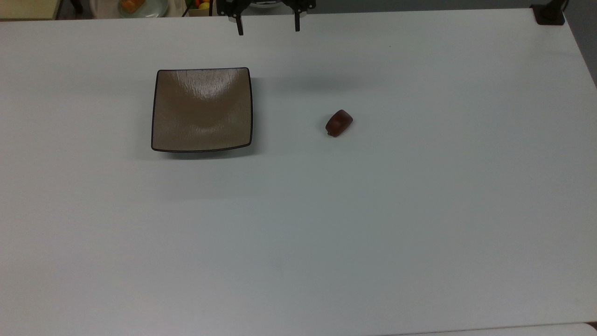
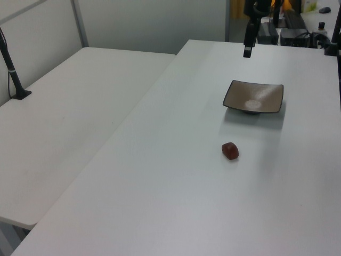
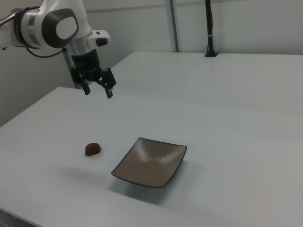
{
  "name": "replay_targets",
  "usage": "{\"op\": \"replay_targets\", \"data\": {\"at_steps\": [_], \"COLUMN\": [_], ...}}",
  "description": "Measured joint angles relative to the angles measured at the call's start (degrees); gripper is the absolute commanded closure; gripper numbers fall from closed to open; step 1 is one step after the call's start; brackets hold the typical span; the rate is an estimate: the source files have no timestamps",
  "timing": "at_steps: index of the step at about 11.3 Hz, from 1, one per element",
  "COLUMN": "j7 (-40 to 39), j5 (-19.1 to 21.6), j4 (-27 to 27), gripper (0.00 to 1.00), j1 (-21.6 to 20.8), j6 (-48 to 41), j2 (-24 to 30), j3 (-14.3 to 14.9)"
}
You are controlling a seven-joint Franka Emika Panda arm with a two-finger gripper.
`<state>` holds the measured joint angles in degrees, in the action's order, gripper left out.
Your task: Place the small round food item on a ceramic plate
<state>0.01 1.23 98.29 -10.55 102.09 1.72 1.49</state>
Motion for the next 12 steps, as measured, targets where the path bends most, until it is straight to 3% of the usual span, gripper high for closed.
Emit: {"op": "replay_targets", "data": {"at_steps": [9,12], "j7": [0.99,9.96], "j5": [0.0,0.04], "j4": [0.05,0.17], "gripper": [0.0,0.0], "j1": [0.06,-0.12], "j6": [-0.01,-0.01], "j2": [-0.02,-0.14], "j3": [-0.11,-0.34]}}
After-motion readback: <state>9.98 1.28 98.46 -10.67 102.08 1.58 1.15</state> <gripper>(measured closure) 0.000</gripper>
